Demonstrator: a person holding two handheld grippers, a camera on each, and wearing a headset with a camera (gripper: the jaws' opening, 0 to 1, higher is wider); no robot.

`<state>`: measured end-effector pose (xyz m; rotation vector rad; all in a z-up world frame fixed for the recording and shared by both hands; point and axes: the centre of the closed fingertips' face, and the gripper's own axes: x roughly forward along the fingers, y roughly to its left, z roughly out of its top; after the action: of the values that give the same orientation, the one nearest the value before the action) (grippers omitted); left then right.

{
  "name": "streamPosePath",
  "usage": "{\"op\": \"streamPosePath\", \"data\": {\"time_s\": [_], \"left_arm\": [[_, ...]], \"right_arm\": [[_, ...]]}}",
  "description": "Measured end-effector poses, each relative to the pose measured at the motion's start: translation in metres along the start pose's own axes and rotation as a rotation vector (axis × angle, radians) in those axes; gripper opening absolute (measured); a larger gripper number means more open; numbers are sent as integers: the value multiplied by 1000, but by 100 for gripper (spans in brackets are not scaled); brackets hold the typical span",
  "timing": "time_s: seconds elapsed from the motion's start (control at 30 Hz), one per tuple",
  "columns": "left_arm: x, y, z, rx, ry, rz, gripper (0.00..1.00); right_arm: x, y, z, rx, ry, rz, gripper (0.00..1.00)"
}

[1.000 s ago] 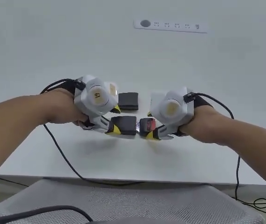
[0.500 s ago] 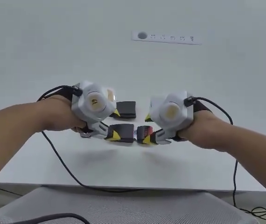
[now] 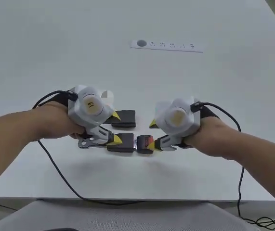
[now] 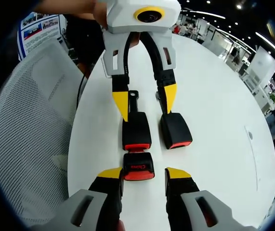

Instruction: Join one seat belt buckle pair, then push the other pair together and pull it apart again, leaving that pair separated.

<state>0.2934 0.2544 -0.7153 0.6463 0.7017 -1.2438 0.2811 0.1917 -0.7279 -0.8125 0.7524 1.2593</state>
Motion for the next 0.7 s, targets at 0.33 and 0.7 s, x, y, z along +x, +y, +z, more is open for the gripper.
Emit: {"op": "streamPosePath", "data": {"time_s": [0.33, 0.7], "left_arm": [[9, 23, -1, 6, -1, 9, 39], [17, 37, -2, 17, 9, 4, 41]], "right_arm": [[-10, -26, -23, 15, 22, -25, 30], [-21, -50, -54, 33, 56, -41, 30]]}}
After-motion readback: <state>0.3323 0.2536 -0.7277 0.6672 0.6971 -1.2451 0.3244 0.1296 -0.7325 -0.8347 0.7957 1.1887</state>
